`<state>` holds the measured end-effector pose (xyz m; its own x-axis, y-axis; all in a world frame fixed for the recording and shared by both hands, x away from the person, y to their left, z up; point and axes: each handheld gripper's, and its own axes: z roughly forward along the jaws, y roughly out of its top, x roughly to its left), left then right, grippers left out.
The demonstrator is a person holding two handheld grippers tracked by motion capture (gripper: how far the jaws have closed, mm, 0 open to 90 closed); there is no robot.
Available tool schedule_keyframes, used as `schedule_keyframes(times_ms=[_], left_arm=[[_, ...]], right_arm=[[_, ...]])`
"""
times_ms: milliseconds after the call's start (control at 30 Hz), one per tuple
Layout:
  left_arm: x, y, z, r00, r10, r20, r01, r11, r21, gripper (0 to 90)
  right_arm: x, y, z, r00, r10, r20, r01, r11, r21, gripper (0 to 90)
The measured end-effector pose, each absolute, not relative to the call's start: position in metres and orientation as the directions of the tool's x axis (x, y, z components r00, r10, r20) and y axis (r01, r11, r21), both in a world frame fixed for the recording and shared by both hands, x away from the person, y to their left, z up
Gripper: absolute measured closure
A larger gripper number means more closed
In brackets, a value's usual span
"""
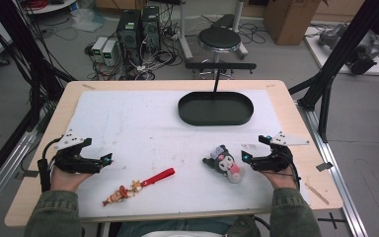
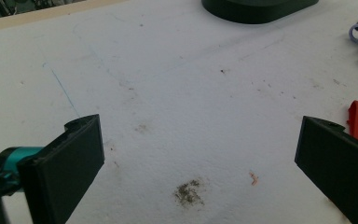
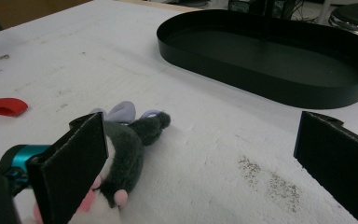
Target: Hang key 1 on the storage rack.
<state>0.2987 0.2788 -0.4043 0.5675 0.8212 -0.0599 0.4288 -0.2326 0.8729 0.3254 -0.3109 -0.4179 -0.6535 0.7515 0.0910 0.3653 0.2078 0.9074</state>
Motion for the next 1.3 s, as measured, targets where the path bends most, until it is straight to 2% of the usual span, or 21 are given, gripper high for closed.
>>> schedule_keyframes(times_ms=[1067, 1300], left_arm=[[0.302, 0.271, -0.404, 0.586, 0.808, -0.066, 0.439, -0.248, 0.864, 1.7], [0.306, 0.25, -0.397, 0.641, 0.765, -0.053, 0.437, -0.308, 0.845, 1.7]], right_arm=[[0.326, -0.31, -0.42, -0.658, 0.747, 0.097, 0.388, 0.226, 0.893, 1.9], [0.328, -0.309, -0.422, -0.667, 0.741, 0.075, 0.38, 0.251, 0.89, 1.8]])
